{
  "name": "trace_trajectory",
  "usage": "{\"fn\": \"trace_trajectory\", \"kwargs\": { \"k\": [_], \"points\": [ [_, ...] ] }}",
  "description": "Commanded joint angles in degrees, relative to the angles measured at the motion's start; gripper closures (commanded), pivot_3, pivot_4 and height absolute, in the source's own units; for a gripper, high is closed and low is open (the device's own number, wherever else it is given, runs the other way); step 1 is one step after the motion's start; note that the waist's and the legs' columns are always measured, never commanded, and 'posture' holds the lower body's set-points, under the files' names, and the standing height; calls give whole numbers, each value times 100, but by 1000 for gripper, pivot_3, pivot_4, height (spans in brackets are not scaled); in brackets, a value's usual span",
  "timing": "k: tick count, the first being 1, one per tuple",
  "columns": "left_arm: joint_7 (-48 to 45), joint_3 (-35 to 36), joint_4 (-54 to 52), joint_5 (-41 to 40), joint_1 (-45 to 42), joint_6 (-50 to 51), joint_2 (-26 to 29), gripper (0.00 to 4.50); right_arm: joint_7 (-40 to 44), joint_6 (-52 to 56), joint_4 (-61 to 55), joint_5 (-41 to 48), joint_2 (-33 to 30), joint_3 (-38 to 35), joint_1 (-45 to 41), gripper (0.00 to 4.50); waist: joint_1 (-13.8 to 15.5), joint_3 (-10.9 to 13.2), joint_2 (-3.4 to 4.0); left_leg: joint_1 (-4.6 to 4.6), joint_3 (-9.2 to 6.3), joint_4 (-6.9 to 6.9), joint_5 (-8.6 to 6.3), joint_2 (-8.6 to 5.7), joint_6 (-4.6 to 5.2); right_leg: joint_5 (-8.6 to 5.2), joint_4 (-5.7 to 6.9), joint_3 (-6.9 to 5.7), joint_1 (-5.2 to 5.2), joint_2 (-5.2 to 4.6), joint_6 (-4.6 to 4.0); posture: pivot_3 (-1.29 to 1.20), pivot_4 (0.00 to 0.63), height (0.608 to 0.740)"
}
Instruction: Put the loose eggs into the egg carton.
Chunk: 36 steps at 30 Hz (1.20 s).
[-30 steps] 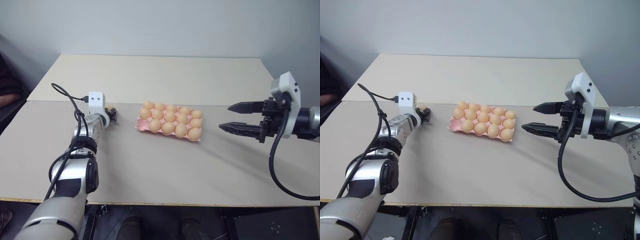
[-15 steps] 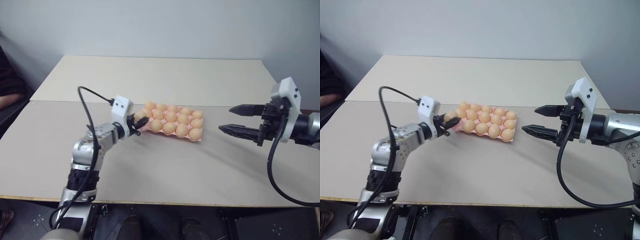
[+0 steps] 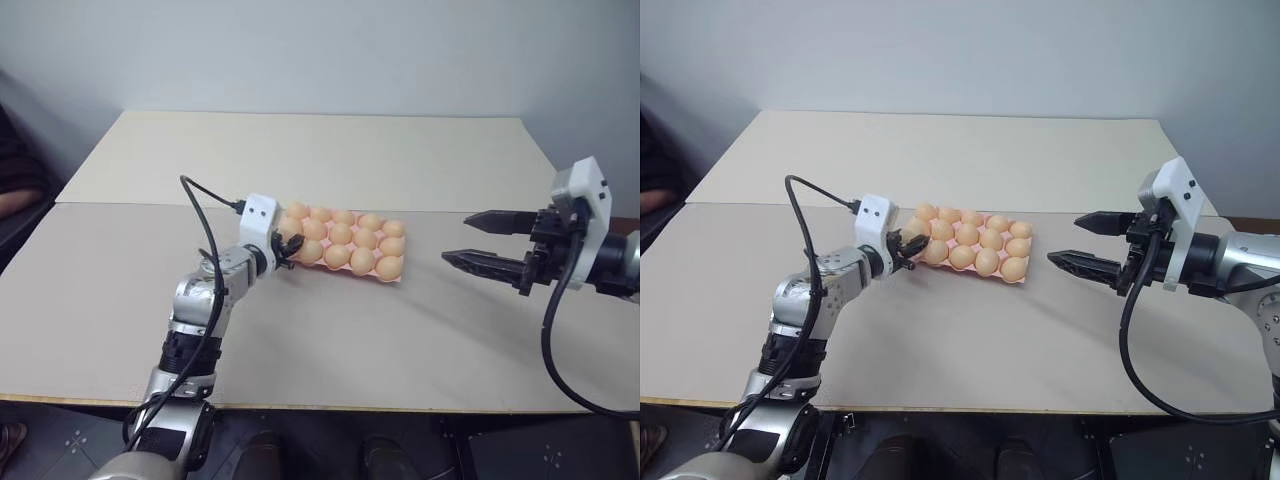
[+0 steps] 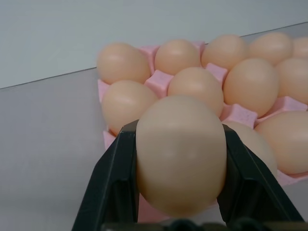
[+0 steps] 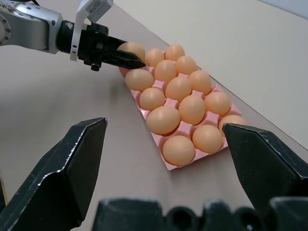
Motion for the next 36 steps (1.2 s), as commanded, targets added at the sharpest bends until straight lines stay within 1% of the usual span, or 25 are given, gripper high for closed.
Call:
{"fn": "trace_trajectory", "kwargs": {
  "k": [1, 7, 18, 20, 26, 27, 36],
  "points": [
    [129, 75, -411, 15, 75, 28, -45, 2829, -9, -104, -118, 63, -82, -167, -61, 0, 1, 0, 0, -1, 0, 0, 0, 0, 0, 0, 0, 0, 0, 0, 0, 0, 150, 740],
    [256, 227, -544, -69, 48, 160, -110, 2830, -22, -120, -92, 47, -62, -124, -80, 0, 2, 0, 0, 1, 0, 0, 0, 0, 0, 0, -2, 0, 0, -1, 0, 0, 150, 740],
    [340, 190, -465, 2, -50, 360, -132, 2830, 18, -137, -42, 0, -116, -56, -160, 0, 2, 0, 0, 1, 0, 0, 0, -1, 0, 0, -3, 0, 0, 0, 0, 0, 150, 740],
    [326, 182, -524, -6, -6, 408, -103, 2095, 19, -138, -39, -3, -115, -40, -172, 0, 1, 0, 0, 1, -1, 0, 0, -1, 0, 0, -3, 0, 0, 0, 0, 0, 150, 740],
    [253, 193, -659, -22, 29, 409, -28, 260, 37, -169, 14, -53, -115, 49, -231, 0, 2, 0, 0, 0, -1, 0, 0, -1, 0, 0, -3, 0, 0, 0, 0, 0, 150, 740],
    [212, 211, -695, -55, 25, 413, -2, 18, 42, -178, 28, -66, -110, 69, -247, 0, 2, 0, 0, 0, -1, 0, 0, -1, 0, 0, -3, 0, 0, -1, 0, 0, 150, 740],
    [-124, 527, -1219, -503, -106, 747, 252, 18, 81, -261, 129, -127, -61, 228, -364, 0, -1, 0, 0, 0, -1, 0, 0, 0, 0, 0, -2, 0, 0, -1, 0, 0, 150, 740]
  ]
}}
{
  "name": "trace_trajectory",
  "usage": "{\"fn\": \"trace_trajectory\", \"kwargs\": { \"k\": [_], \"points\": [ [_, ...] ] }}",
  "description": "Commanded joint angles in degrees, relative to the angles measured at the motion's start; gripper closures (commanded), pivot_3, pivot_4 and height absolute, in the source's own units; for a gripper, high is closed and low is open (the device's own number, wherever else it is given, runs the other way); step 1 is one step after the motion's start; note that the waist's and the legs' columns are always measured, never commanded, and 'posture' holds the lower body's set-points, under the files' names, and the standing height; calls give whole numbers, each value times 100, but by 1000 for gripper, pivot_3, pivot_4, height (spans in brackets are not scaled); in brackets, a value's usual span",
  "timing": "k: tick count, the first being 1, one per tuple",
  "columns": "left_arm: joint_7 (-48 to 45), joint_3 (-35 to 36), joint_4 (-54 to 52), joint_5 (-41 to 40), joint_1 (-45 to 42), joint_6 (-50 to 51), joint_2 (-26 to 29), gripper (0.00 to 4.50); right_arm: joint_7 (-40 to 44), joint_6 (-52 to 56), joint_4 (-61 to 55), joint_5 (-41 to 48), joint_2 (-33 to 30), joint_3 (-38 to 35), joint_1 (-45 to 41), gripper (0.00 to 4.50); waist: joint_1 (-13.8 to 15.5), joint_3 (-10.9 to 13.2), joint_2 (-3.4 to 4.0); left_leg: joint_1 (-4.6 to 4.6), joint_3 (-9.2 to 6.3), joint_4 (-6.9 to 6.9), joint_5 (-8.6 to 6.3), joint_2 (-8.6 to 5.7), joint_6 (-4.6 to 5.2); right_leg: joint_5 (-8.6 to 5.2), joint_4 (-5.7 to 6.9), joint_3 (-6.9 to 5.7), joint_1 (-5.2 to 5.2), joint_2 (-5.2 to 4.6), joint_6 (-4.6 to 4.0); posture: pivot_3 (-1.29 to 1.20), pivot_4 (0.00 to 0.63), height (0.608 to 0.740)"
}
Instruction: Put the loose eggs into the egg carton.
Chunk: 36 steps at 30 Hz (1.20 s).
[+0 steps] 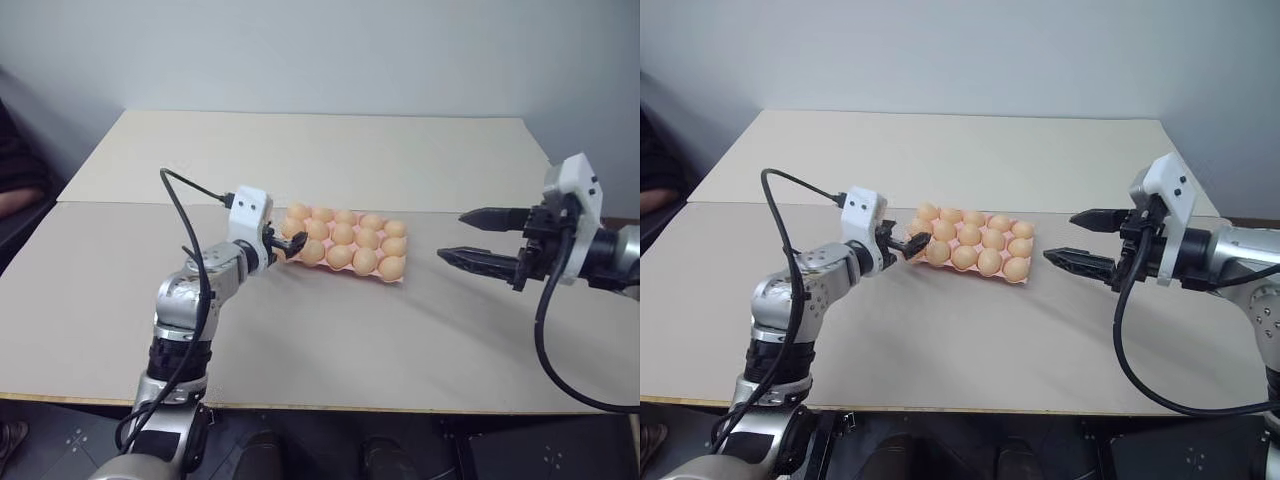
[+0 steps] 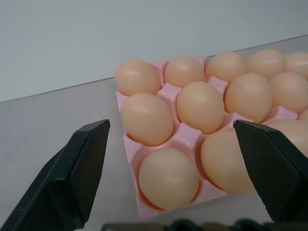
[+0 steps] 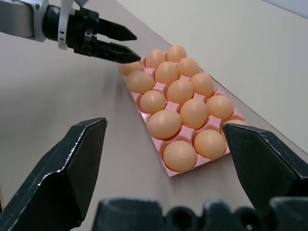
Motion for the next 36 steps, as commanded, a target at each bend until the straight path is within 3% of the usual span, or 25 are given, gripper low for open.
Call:
{"fn": "trace_trajectory", "kwargs": {
  "k": [1, 6, 10, 22, 28, 36],
  "points": [
    [-128, 253, -429, -286, -178, 242, 121, 18, 61, -190, 4, -28, -43, -64, -140, 0, -2, 0, 0, 0, 0, 0, 0, 0, 0, 0, 0, 0, 0, 0, 0, 0, 150, 740],
    [-558, 559, -1034, -819, -117, 984, 742, 18, 132, -296, 69, -102, -71, 0, -158, 0, -19, 0, 0, 0, -1, -2, 0, 0, 0, 0, 1, 0, -1, 1, 0, 0, 150, 740],
    [-1330, 1049, -1563, -1433, 394, 1191, 1629, 18, 256, -496, 169, -260, -74, 22, -101, 0, -51, 0, 1, 1, 1, -7, 0, 3, -1, 0, 2, 2, -5, 2, 0, 0, 150, 740],
    [-4391, 3900, -844, -2535, 2795, 205, 4089, 18, 876, -1063, 1347, -725, -645, -687, 398, 0, -17, 3, 4, 6, 16, -11, -3, 6, 4, -2, -10, 2, -9, 0, -3, 0, 150, 740],
    [-4899, 4510, -240, -2785, 2828, 71, 4639, 18, 1341, -1185, 1798, -840, -968, -1152, 764, 0, -25, 3, 4, 21, 23, -15, -5, 8, 7, -4, -6, 5, -2, 1, -5, 0, 150, 740],
    [-4770, 4550, -362, -2897, 2977, -126, 4532, 18, 1256, -1229, 1802, -859, -735, -854, 555, 0, -104, 3, 6, 22, 32, -18, -7, 16, 9, -5, 0, 13, -8, 6, -7, 0, 150, 740]
  ]
}}
